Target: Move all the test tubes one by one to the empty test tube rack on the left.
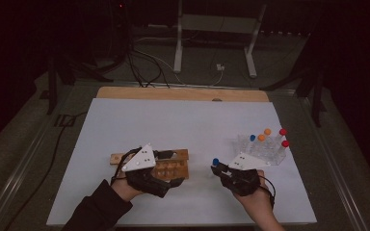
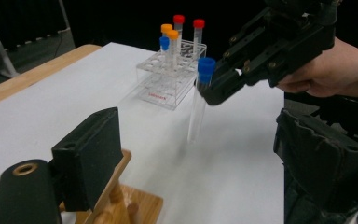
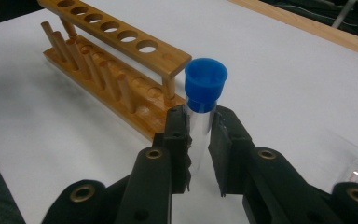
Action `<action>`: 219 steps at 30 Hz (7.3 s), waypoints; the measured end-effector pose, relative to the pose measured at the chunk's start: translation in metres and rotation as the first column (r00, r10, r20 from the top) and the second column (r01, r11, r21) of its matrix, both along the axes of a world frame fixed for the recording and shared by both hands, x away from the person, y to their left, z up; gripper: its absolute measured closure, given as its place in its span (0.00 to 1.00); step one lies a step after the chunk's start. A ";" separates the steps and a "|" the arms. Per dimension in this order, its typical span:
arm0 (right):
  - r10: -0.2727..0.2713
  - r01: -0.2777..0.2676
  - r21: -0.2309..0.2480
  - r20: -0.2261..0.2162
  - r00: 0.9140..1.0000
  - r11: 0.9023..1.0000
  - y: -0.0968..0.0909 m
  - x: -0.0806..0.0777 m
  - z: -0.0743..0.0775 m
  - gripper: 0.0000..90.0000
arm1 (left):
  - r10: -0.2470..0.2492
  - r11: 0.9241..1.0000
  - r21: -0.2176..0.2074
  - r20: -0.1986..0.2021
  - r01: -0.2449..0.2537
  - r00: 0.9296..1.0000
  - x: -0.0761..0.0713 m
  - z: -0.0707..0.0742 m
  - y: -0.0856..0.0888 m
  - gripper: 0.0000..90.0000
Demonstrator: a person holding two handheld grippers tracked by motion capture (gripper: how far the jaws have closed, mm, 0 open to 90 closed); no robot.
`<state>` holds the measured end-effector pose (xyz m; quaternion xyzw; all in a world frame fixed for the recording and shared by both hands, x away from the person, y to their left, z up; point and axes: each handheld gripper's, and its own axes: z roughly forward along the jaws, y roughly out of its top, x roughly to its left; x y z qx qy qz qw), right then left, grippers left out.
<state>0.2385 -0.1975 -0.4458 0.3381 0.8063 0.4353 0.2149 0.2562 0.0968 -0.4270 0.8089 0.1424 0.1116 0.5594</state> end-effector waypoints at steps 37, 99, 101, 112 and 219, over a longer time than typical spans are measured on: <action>0.034 -0.034 -0.017 0.004 0.999 0.999 0.007 -0.005 -0.001 0.85 | -0.058 0.998 0.040 0.007 0.057 0.998 0.022 -0.003 -0.087 0.70; -0.056 0.050 0.116 0.051 0.997 0.992 -0.007 -0.003 0.004 0.00 | 0.176 0.983 0.033 0.085 -0.179 0.981 0.043 0.042 -0.006 0.87; -0.054 0.047 0.122 0.051 0.997 0.991 -0.008 -0.003 0.005 0.00 | 0.182 0.982 0.040 0.082 -0.185 0.980 0.045 0.039 -0.005 0.87; -0.051 0.043 0.124 0.058 0.997 0.991 -0.009 -0.003 0.004 0.00 | 0.218 0.973 0.065 0.044 -0.220 0.975 0.053 0.014 0.001 0.87; -0.597 0.594 -0.066 -0.026 0.802 0.802 -0.072 0.088 -0.023 0.85 | 0.154 0.988 0.025 0.008 -0.154 0.988 0.002 0.000 0.041 0.01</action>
